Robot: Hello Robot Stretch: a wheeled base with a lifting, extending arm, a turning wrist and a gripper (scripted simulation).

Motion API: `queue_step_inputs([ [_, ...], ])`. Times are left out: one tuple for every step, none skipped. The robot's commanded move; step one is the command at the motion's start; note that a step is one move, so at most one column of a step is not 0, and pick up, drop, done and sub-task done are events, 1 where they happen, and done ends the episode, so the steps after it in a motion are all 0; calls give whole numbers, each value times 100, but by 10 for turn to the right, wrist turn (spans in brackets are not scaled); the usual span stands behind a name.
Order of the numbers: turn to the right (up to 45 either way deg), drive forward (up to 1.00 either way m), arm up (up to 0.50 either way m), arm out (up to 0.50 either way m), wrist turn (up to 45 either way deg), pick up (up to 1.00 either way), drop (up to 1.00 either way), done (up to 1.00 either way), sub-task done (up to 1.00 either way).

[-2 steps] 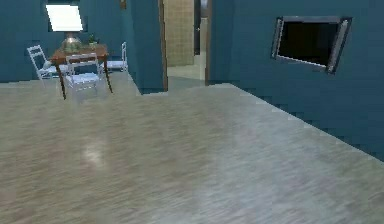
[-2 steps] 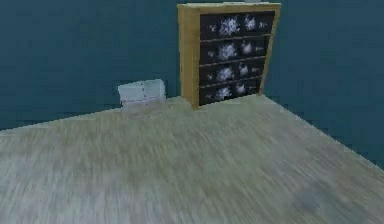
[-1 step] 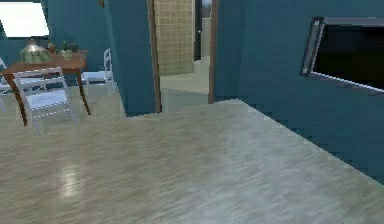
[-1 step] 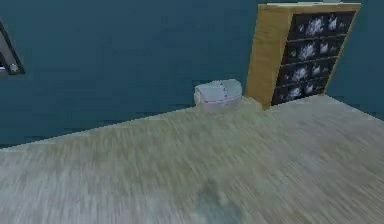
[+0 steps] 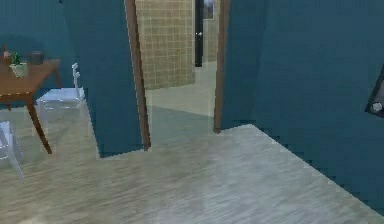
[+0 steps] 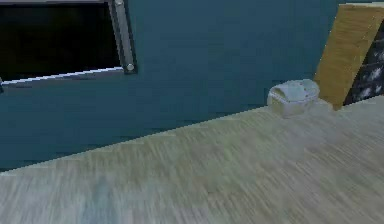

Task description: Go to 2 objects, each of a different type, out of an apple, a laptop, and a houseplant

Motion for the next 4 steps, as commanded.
queue_step_inputs([
  [0,100,0,0,0,0,0,0,0],
  [0,100,0,0,0,0,0,0,0],
  [0,35,0,0,0,0,0,0,0],
  [90,0,0,0,0,0,0,0,0],
])
